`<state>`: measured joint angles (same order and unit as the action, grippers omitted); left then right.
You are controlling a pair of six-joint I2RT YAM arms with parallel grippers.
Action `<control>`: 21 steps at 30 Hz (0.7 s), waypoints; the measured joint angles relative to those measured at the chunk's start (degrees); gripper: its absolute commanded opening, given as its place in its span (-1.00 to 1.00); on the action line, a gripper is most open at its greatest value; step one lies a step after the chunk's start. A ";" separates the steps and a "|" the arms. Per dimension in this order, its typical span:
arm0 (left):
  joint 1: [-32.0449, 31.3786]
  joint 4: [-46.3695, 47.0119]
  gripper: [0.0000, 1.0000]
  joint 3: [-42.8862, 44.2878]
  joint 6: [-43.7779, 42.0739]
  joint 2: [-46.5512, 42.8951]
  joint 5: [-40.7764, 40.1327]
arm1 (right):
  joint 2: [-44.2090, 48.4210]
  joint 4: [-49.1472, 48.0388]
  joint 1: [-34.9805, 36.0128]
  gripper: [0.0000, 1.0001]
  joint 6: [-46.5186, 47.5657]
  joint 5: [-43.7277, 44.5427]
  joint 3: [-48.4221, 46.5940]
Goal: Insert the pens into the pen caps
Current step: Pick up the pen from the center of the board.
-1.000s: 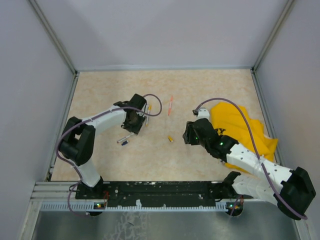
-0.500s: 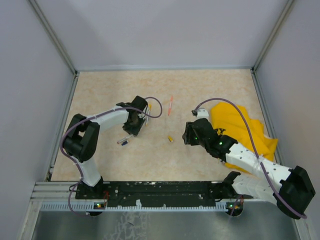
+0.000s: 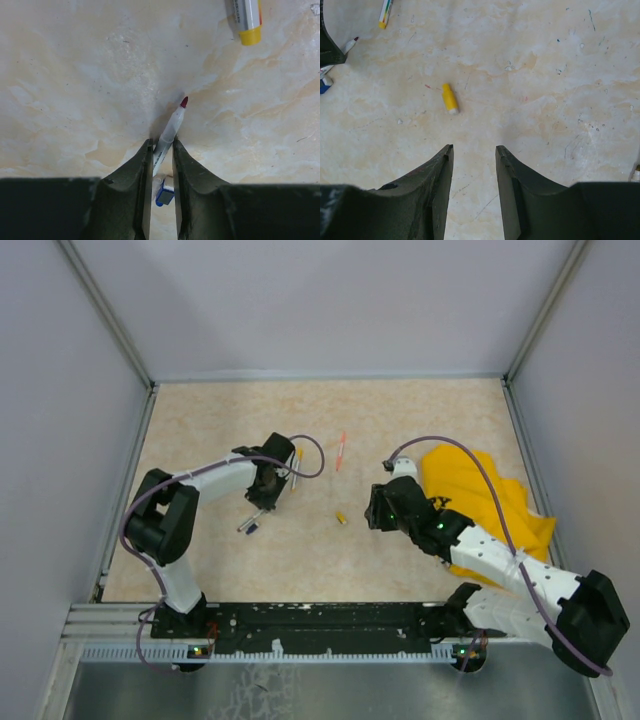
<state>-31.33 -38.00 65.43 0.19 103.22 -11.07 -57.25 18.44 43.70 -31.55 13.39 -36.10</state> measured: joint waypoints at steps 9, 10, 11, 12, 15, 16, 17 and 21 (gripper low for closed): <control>0.26 1.29 -0.59 -0.46 -1.57 -0.26 -0.76 | -0.31 0.07 0.00 -0.21 0.02 -0.17 -0.15; 0.31 1.49 -0.60 -0.50 -1.64 -0.26 -0.98 | -0.44 0.04 0.00 -0.21 0.02 -0.22 -0.48; 0.33 1.60 -0.61 -0.55 -1.68 -0.28 -1.14 | -0.50 0.07 0.00 -0.21 0.00 -0.24 -0.70; 0.35 1.70 -0.61 -0.59 -1.75 -0.35 -1.31 | -0.55 -0.07 -0.02 -0.21 0.02 -0.24 -0.81; 0.35 2.32 -0.62 -1.11 -1.81 -0.85 -1.53 | -0.55 0.02 0.00 -0.21 0.00 -0.22 -0.83; 0.37 2.47 -0.63 -1.38 -1.86 -1.11 -1.57 | -0.55 0.02 0.00 -0.21 -0.02 -0.20 -0.83; 0.42 2.49 -0.63 -1.57 -1.92 -1.42 -1.60 | -0.55 0.02 0.00 -0.21 -0.09 -0.15 -0.83; 0.59 3.06 -0.65 -2.01 -2.03 -4.37 -1.53 | -0.09 0.04 0.00 -0.20 -0.74 0.68 -0.83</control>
<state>-30.74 -34.94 63.42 -1.85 98.85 -12.60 -57.34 18.48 43.70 -32.29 14.06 -36.93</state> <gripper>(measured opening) 0.188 0.396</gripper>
